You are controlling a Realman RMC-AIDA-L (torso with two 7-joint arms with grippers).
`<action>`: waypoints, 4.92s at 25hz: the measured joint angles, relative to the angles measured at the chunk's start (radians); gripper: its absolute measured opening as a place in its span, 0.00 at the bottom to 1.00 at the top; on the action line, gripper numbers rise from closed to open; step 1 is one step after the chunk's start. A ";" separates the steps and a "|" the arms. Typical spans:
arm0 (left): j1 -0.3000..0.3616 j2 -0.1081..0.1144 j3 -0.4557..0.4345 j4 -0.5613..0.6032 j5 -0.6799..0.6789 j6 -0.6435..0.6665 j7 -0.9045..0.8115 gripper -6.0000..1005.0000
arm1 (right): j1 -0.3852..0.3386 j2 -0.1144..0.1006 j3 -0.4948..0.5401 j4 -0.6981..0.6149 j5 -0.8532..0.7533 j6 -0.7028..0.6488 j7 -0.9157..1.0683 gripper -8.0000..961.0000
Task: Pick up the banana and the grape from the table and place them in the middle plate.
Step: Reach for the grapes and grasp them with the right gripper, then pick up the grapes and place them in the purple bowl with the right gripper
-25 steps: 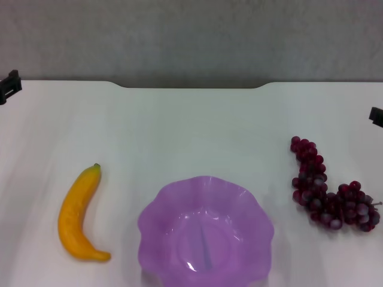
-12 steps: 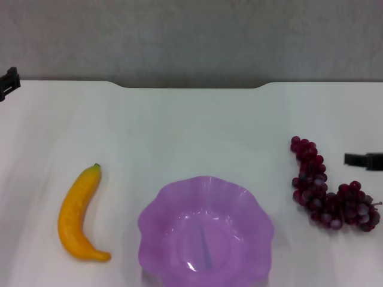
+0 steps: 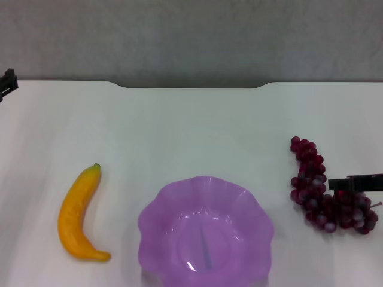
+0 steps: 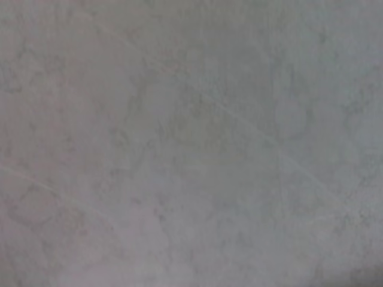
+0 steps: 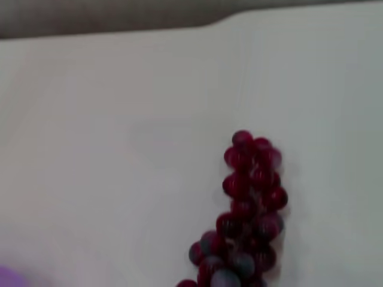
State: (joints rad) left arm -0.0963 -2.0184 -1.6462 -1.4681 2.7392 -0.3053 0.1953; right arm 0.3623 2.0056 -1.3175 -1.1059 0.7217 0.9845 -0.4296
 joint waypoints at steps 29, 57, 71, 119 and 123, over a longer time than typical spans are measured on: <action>-0.010 0.000 -0.003 0.008 -0.003 0.000 0.001 0.88 | 0.038 0.000 0.003 0.087 -0.062 -0.032 0.001 0.38; 0.000 0.000 -0.003 0.009 -0.001 -0.003 0.001 0.87 | -0.120 0.005 0.009 -0.261 -0.050 -0.095 -0.006 0.20; 0.000 0.000 -0.001 0.015 0.001 -0.011 0.005 0.87 | -0.228 0.006 -0.006 -0.630 -0.049 -0.061 -0.018 0.20; -0.009 0.002 -0.002 0.013 -0.009 -0.026 0.010 0.86 | -0.088 0.004 -0.421 -0.847 0.054 0.125 -0.192 0.19; -0.013 0.000 -0.001 0.010 -0.009 -0.026 0.010 0.86 | -0.055 0.006 -0.444 -0.759 0.055 0.108 -0.188 0.19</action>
State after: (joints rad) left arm -0.1089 -2.0185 -1.6474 -1.4578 2.7299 -0.3313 0.2055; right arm 0.3072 2.0119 -1.7613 -1.8653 0.7771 1.0927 -0.6172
